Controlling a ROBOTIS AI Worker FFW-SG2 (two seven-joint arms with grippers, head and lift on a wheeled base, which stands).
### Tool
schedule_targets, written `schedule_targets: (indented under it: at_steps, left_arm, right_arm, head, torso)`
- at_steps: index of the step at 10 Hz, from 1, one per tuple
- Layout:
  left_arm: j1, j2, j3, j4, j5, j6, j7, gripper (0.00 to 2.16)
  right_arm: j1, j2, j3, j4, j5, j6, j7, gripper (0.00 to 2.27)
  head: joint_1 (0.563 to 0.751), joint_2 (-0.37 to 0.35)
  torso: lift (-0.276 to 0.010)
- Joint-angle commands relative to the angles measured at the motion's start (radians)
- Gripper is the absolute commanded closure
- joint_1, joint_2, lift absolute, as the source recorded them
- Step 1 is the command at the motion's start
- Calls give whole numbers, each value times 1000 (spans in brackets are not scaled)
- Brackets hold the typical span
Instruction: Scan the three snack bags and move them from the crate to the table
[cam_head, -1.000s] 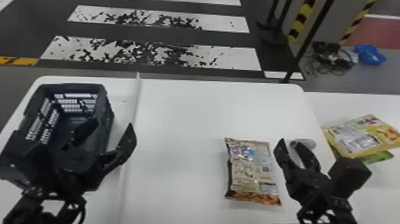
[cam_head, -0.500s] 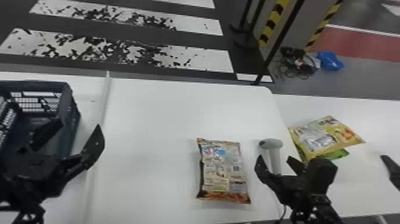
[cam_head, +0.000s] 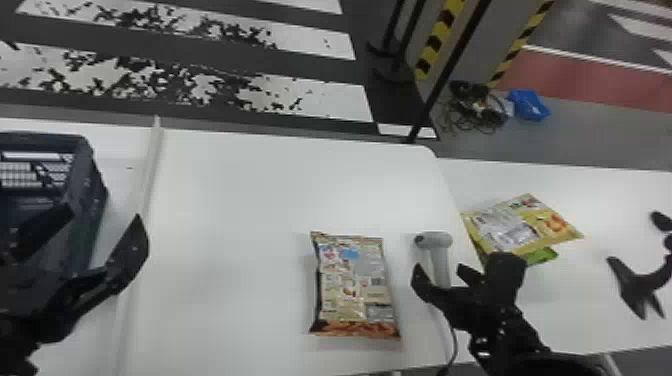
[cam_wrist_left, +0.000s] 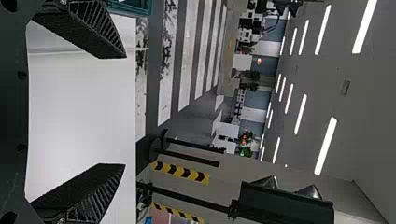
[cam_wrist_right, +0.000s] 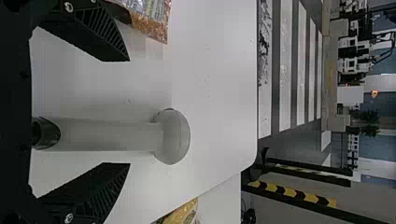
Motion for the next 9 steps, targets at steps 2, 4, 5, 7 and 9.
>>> schedule_targets:
  at_steps: [2,4,5,7,9]
  left_arm:
    - [14,0,-3,-17,-14,9,0,33]
    - [18,-2,-12,-31,-30,25,3,33]
    - [18,0,-14,-33,-34,28,3,33]
    - [21,0,-20,-34,-38,43,3,33]
    - [30,0,-20,-39,-38,43,1,33]
  right_arm:
    - [-64,-30,-5,108,6,-36,13,90]
    - [-125,-55,-5,194,23,-36,46,191]
    - [-143,-62,-4,223,32,-36,66,336]
    - [-185,-67,1,287,83,-70,82,1484]
    - [-185,-70,-2,312,80,-95,109,2145]
  head:
    - [695,-294]
    - [695,-317]
    - [695,-327]
    - [695,-337]
    - [695,-347]
  torso:
    - [-62]
    - [-62]
    - [-62]
    - [-62]
    - [-62]
